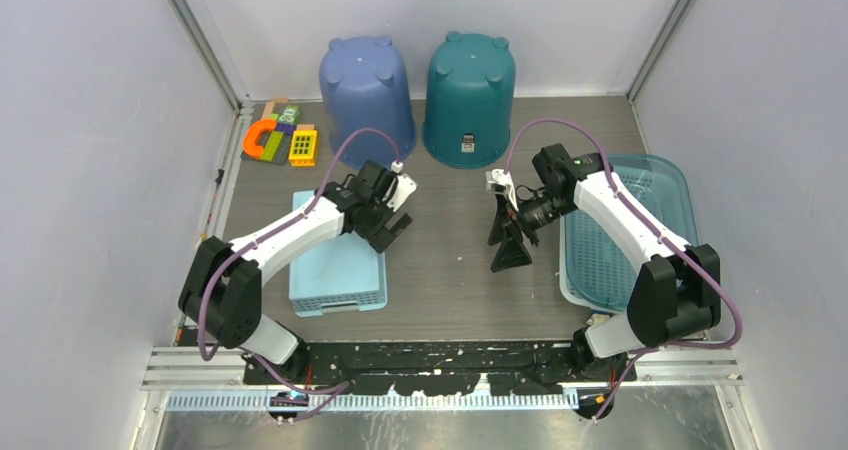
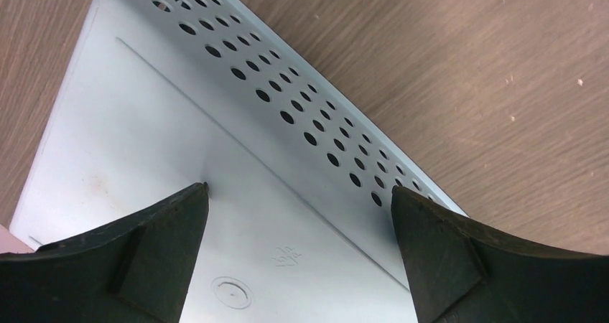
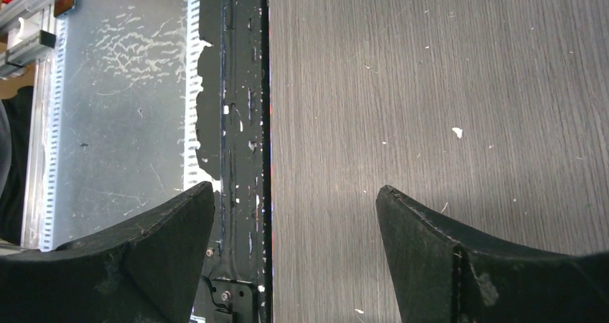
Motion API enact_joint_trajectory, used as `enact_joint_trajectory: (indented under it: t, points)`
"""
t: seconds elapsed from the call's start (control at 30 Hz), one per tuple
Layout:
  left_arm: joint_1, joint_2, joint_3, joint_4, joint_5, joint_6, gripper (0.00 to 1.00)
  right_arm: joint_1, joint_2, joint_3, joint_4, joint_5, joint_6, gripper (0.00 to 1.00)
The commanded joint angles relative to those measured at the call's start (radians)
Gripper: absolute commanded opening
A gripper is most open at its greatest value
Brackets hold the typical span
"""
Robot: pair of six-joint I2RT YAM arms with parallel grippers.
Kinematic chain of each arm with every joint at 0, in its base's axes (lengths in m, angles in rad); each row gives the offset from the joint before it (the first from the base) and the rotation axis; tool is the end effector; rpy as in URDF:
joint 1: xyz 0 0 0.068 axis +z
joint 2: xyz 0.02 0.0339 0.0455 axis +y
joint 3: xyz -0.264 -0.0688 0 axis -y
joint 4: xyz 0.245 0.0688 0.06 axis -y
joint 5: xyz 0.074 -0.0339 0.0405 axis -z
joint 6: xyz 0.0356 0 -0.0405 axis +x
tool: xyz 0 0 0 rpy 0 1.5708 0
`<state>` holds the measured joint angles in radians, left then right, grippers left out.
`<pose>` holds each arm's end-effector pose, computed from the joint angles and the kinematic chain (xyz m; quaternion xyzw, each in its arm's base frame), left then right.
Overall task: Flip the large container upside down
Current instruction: Move the container to the center of the board.
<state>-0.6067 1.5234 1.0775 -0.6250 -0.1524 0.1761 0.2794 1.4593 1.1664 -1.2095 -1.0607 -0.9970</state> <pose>0.2551 -0.1705 0.2298 0.3511 0.9002 0.0194 0.2567 0.2305 0.0985 0.2714 -0.5275 0.6821 0.4630 0.2051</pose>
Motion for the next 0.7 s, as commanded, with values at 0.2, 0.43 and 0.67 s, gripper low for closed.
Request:
enact_joint_trajectory:
  t: [0.2, 0.43, 0.67]
  points:
    - [0.020, -0.094, -0.083, -0.050, -0.011, 0.125, 1.00, -0.002, -0.012, 0.006, -0.017, -0.048, -0.023, 0.87]
    - [0.117, -0.097, -0.092, -0.048, 0.006, 0.173, 1.00, -0.003, -0.017, 0.006, -0.019, -0.054, -0.023, 0.87]
    - [0.171, -0.103, -0.104, -0.041, 0.031, 0.223, 1.00, -0.003, -0.019, 0.002, -0.020, -0.059, -0.027, 0.87]
